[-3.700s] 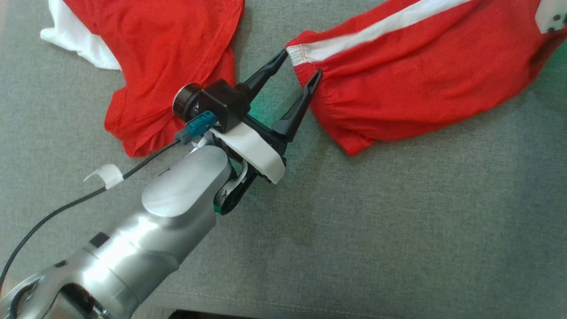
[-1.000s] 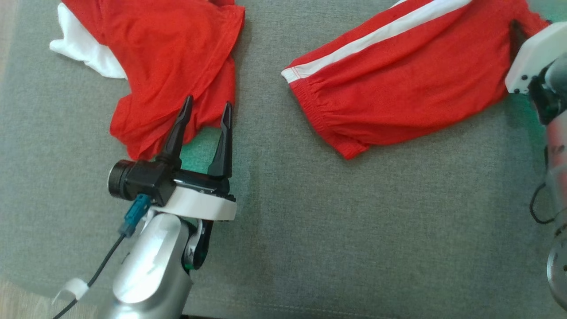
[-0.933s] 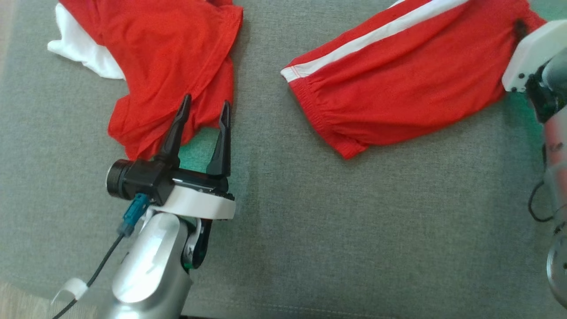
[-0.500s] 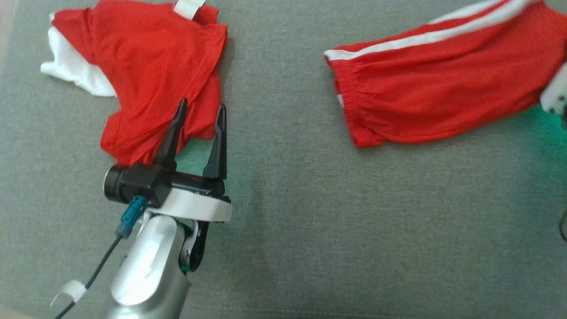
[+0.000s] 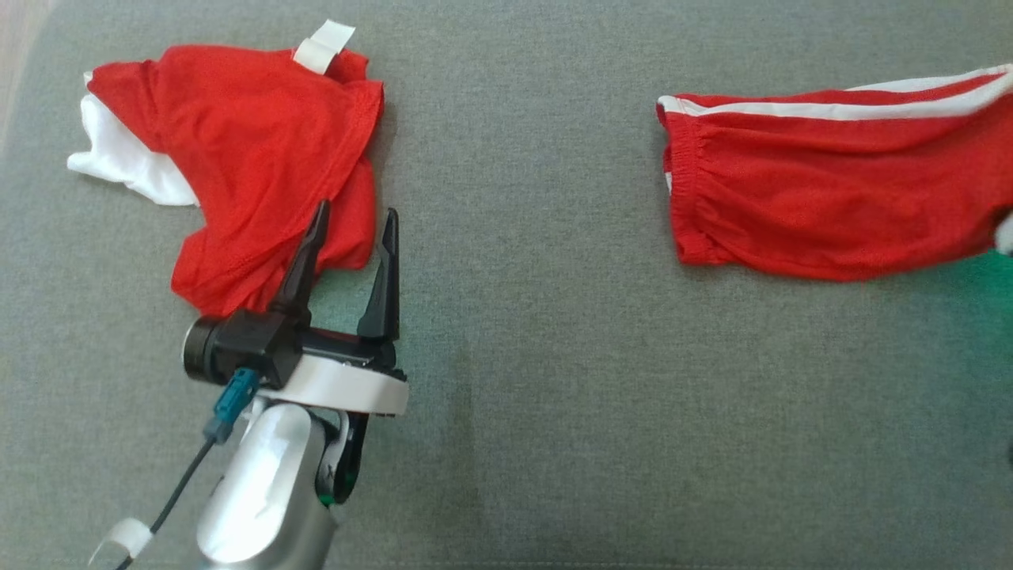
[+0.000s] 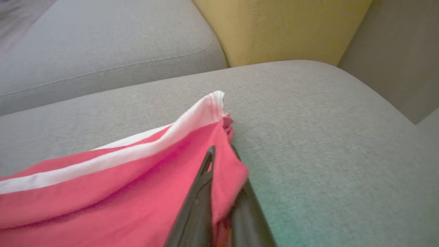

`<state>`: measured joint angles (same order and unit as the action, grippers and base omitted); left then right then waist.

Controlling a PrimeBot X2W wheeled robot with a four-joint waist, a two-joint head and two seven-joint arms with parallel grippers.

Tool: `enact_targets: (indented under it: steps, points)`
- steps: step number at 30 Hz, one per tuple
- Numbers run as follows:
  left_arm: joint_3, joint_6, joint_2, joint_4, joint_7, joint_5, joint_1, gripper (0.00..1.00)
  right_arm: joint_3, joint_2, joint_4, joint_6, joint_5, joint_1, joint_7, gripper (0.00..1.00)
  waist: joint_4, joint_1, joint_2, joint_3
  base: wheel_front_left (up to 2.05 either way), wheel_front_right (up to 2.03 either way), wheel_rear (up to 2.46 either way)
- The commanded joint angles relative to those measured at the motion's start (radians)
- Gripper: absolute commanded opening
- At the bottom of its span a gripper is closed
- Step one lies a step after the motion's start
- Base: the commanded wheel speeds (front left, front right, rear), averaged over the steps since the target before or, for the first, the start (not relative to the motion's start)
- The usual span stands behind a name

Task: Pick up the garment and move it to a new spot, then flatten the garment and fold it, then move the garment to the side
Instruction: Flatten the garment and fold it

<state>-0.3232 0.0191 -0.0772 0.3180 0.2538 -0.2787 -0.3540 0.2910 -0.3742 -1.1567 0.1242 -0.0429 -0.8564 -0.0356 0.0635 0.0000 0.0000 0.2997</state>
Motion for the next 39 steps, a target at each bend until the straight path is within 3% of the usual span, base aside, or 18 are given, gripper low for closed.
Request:
enact_targets:
  steps: [1, 8, 18, 29, 38, 39]
  points:
    - [0.037, 0.003, -0.005, -0.024, 0.008, 0.008, 0.007, 1.00, -0.021, 0.004, 0.037, 0.007, 0.000, -0.008, -0.016, 0.00, -0.001, 0.0000, 0.0000, -0.004, 0.00, 0.00, 0.00]
    - [0.051, 0.006, -0.003, -0.011, 0.008, 0.015, 0.029, 1.00, -0.117, 0.094, 0.096, 0.007, -0.053, 0.003, -0.071, 0.00, 0.003, 0.0000, 0.0000, -0.053, 0.00, 0.00, 0.00]
    - [0.051, 0.008, 0.002, -0.002, 0.008, 0.020, 0.060, 1.00, -0.386, 0.210, 0.263, 0.007, -0.243, 0.069, -0.083, 0.00, 0.025, 0.0000, 0.0000, -0.116, 0.00, 0.00, 0.00]
    - [0.052, 0.004, 0.001, 0.005, 0.008, 0.018, 0.085, 1.00, -0.609, 0.256, 0.363, 0.007, -0.363, 0.165, -0.068, 0.00, 0.065, 0.0000, 0.0000, -0.149, 0.00, 0.00, 0.00]
    - [0.055, -0.001, -0.002, 0.001, 0.008, 0.016, 0.098, 1.00, -0.752, 0.274, 0.285, 0.007, -0.326, 0.208, -0.070, 0.00, 0.047, 0.0000, 0.0000, -0.159, 0.00, 0.00, 0.00]
    - [0.055, -0.002, -0.002, 0.000, 0.008, 0.016, 0.097, 1.00, -0.767, 0.276, 0.271, 0.007, -0.310, 0.209, -0.075, 0.25, 0.043, 0.0000, 0.0000, -0.160, 0.00, 0.00, 0.00]
